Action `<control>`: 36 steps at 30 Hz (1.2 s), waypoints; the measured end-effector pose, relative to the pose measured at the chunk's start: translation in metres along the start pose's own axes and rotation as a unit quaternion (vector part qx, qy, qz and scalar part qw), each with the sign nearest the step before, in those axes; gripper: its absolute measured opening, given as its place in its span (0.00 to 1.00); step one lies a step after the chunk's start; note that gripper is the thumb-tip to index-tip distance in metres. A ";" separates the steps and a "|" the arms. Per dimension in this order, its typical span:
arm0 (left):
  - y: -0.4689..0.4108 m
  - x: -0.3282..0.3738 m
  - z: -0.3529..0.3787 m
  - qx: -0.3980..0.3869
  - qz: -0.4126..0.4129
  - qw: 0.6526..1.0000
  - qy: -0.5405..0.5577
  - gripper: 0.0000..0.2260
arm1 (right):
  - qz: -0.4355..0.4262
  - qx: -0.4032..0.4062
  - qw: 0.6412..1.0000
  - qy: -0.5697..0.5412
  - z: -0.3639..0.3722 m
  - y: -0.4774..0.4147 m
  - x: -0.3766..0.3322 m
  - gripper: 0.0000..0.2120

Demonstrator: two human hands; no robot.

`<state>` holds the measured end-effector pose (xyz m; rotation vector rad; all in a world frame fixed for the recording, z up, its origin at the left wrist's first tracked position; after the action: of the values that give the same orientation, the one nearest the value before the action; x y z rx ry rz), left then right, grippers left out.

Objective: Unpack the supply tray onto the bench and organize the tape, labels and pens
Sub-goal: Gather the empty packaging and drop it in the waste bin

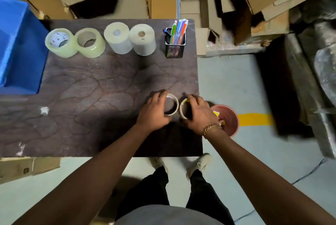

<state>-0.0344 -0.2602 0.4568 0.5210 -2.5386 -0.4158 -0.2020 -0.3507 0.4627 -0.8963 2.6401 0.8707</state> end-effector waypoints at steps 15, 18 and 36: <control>-0.091 0.216 0.094 -0.061 0.103 0.990 0.071 0.39 | 0.222 0.094 0.960 -0.141 -0.036 0.059 0.296 0.48; -0.124 0.239 0.159 -0.115 0.077 0.988 0.069 0.41 | 0.235 0.071 0.957 -0.157 -0.005 0.048 0.347 0.49; -0.293 0.156 0.501 -0.132 0.071 0.986 -0.070 0.39 | 0.275 0.002 0.948 -0.163 0.262 -0.141 0.500 0.42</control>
<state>-0.3459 -0.4916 -0.0027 0.2160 -2.5776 -0.7461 -0.5060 -0.5254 -0.0017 0.0179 2.6069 1.0196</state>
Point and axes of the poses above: each hand's wrist, its own y-axis away from the middle knuckle, its own z-axis out of the palm, x = y × z, the point moved 3 cm from there along -y, towards the middle knuckle, and after that the axes turned 5 degrees about -x, right-handed, at the moved point
